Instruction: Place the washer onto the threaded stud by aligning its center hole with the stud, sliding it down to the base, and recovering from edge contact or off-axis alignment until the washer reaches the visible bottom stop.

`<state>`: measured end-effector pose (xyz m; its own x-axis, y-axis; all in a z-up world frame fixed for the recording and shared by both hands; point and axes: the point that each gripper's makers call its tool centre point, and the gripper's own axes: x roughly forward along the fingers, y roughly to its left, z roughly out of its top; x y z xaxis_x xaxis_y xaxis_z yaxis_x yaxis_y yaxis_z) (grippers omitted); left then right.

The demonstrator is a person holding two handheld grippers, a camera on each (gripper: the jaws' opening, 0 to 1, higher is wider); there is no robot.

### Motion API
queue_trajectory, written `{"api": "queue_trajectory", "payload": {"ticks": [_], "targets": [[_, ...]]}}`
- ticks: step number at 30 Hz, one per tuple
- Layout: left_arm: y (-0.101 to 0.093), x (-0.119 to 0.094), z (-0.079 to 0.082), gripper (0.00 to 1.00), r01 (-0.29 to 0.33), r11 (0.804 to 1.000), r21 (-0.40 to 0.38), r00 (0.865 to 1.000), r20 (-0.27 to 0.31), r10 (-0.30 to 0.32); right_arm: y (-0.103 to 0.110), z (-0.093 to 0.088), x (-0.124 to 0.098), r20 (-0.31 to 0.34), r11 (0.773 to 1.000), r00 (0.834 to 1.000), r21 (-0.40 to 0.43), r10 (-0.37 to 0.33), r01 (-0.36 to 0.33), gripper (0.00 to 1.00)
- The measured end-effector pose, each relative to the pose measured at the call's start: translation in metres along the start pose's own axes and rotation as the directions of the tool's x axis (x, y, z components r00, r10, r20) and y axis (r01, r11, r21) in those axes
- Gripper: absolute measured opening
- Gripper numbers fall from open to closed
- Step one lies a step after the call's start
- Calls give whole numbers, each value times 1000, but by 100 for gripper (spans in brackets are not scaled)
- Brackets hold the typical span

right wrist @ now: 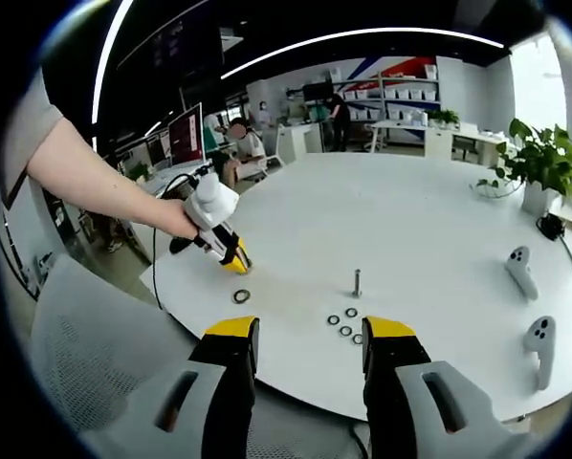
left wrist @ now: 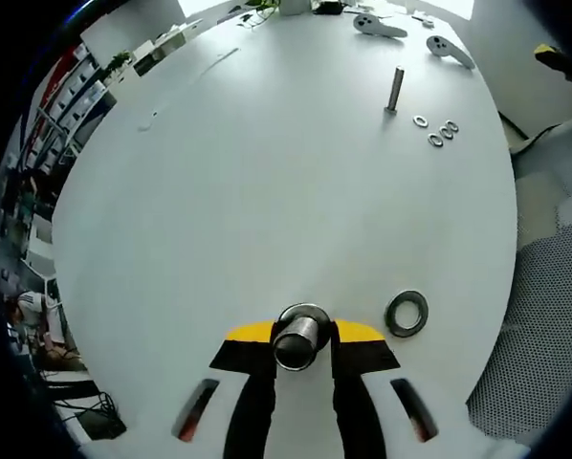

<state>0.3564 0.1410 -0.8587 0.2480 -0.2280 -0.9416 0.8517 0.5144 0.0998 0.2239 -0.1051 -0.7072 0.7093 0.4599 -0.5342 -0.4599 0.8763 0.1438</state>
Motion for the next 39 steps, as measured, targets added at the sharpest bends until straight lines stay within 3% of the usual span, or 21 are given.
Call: {"api": "queue_trajectory", "payload": {"ticks": [6, 8, 10, 13, 19, 26, 33, 39], "targets": [[-4, -7, 3, 20, 5, 999, -51, 1000, 27, -3, 1, -1, 0, -6, 1000, 1000, -2, 1, -1, 45], [-9, -4, -1, 21, 21, 997, -76, 1000, 6, -21, 1, -2, 0, -10, 1000, 1000, -3, 2, -2, 45], [-5, -3, 1, 21, 4, 998, -57, 1000, 23, -3, 1, -3, 1, -16, 1000, 1000, -8, 3, -3, 45], [-5, -1, 6, 34, -1, 997, -75, 999, 51, 5, 2, -3, 1, -17, 1000, 1000, -10, 5, -5, 45], [-3, -11, 11, 32, -7, 991, -132, 996, 89, 19, 3, -3, 1, -15, 1000, 1000, -10, 13, -13, 45], [-6, -33, -7, 31, -30, 967, -255, 992, 109, 60, 7, -1, 1, -10, 999, 999, -15, 32, -33, 45], [-20, -54, -28, 29, -38, 948, -315, 990, 114, 78, 14, 0, 1, -1, 997, 998, -33, 66, -66, 45], [-35, -67, -34, 29, -47, 938, -343, 987, 126, 95, 18, 3, 0, 14, 996, 996, -40, 86, -85, 45]]}}
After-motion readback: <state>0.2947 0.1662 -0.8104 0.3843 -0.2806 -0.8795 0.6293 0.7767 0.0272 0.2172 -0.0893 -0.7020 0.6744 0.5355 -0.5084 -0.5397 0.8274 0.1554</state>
